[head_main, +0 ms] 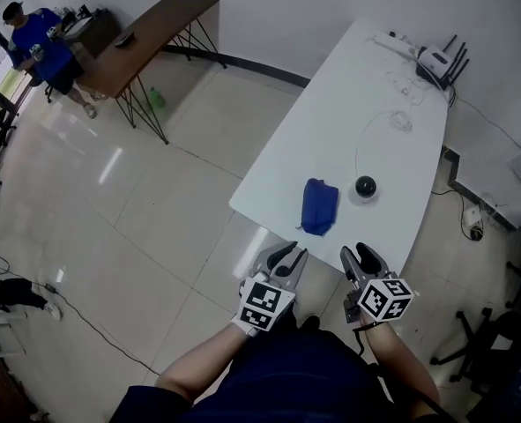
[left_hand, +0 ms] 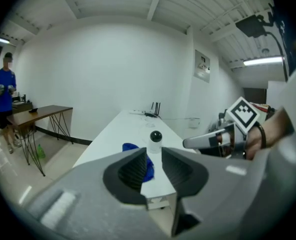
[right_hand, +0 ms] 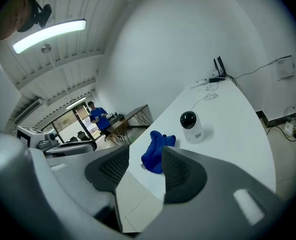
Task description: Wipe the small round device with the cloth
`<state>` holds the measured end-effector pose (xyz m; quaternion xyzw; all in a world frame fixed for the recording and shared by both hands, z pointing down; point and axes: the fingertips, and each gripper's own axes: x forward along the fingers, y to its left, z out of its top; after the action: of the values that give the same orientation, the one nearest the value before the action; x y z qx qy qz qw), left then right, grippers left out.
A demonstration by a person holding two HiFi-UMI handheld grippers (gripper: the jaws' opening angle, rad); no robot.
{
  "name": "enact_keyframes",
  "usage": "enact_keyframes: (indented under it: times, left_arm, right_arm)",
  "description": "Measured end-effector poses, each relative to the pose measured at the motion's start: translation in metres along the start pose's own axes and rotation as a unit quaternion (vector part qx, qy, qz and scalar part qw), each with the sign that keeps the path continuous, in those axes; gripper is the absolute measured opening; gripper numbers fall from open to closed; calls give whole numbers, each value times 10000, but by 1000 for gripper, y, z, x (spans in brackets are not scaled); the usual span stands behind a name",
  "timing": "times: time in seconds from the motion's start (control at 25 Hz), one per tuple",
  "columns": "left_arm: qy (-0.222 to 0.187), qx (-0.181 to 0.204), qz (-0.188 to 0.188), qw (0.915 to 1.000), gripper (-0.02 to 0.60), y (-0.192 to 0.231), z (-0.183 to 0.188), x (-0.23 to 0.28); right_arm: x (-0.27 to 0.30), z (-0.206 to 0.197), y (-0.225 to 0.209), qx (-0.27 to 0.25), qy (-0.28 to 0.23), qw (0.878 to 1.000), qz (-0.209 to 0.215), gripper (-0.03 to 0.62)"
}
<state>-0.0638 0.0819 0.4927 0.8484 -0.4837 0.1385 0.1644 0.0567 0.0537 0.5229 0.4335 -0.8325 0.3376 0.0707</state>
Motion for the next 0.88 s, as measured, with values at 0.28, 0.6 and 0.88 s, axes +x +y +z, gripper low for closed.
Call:
enact_keyframes:
  times: [0.28, 0.6, 0.88]
  left_arm:
    - [170, -55, -389, 9991, 103, 48, 6, 41]
    - [319, -270, -411, 9983, 103, 82, 1, 50]
    - [519, -291, -162, 9981, 101, 99, -7, 52]
  right_arm:
    - [95, -3, -20, 216, 675, 9962, -509, 283]
    - [176, -42, -56, 781, 1555, 9791, -1051, 431]
    - [200, -66, -62, 132, 2342, 9641, -1243, 354]
